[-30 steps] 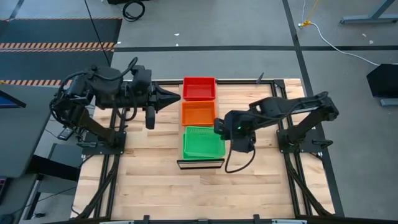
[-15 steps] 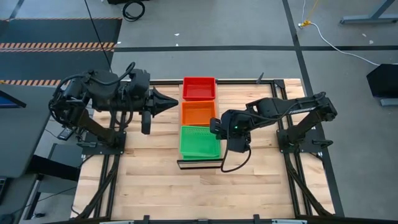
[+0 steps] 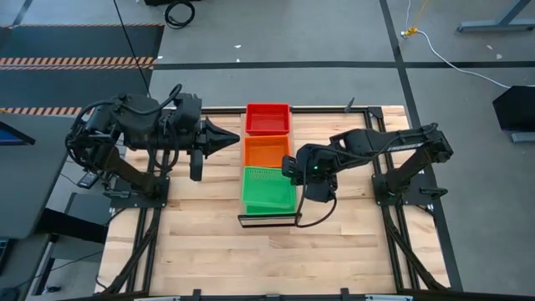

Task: Stack baskets on shelf by color
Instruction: Stack the green basket on top of the green baskets on the shelf

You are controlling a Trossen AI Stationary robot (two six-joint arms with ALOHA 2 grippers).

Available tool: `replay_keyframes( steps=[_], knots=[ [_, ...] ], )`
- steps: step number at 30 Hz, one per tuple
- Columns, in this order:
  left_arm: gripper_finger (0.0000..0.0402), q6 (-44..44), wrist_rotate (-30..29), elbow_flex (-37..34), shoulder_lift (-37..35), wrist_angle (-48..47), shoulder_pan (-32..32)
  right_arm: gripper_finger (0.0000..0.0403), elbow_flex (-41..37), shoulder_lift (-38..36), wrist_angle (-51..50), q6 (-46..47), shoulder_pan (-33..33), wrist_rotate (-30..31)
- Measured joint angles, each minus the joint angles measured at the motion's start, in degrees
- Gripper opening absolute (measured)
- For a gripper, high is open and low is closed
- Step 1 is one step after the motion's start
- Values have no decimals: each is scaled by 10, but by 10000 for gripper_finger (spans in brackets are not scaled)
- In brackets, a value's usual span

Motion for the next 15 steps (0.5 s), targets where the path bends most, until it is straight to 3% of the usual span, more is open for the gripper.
replay_keyframes(
  steps=[8, 15],
  knots=[
    [7, 0, 0, 0, 0, 0, 0, 22, 0, 0, 0, 0, 0, -20],
    [20, 0, 0, 0, 0, 0, 0, 42, 0, 0, -1, 0, -1, -22]
  ],
)
